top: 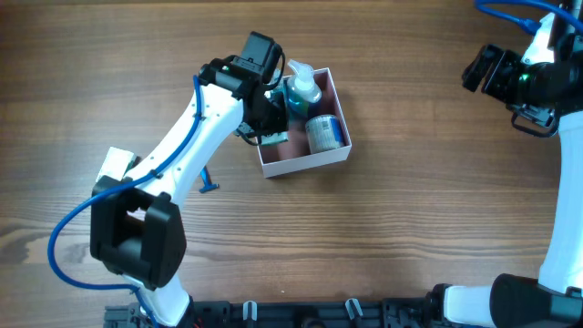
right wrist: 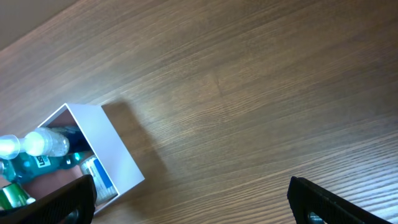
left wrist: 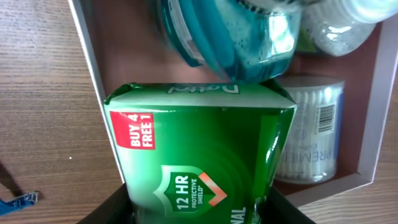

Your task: Pack container

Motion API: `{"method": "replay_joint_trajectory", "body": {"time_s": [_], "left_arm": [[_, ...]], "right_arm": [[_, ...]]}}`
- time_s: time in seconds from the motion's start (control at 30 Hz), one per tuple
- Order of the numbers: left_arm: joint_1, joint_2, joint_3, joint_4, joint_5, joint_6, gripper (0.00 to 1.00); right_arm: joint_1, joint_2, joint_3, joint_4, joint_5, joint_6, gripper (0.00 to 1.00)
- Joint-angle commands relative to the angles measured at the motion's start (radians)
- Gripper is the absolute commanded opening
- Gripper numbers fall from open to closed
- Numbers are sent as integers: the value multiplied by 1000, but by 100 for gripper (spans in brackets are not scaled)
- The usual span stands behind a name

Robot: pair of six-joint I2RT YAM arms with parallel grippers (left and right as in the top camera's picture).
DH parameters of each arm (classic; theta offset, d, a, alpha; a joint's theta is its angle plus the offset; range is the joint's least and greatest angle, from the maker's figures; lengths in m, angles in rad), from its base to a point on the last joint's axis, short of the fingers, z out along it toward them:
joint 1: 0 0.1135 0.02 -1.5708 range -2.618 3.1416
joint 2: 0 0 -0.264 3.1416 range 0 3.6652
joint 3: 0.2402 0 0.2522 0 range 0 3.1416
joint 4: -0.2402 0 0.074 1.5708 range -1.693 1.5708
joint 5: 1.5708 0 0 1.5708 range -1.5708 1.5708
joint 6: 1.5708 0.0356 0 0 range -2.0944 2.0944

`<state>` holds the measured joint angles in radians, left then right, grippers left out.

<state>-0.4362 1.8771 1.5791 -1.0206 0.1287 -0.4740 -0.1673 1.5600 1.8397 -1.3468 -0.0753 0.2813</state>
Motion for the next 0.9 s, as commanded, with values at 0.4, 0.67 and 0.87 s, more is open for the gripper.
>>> {"method": "replay_joint_trajectory", "body": {"time_s": [0.4,0.67,0.87], "left_arm": [[-13,14,-5,-50,-5,-13,60],[-14,14,-5,-50,-5,-13,26],[-32,18,-5,-47,11,-13,11]], "right_arm": [[0,8,-3,-5,-13,-19,100],[0,8,-3,-4,-12,-20,100],[0,8,-3,-4,-12,-19,100]]}}
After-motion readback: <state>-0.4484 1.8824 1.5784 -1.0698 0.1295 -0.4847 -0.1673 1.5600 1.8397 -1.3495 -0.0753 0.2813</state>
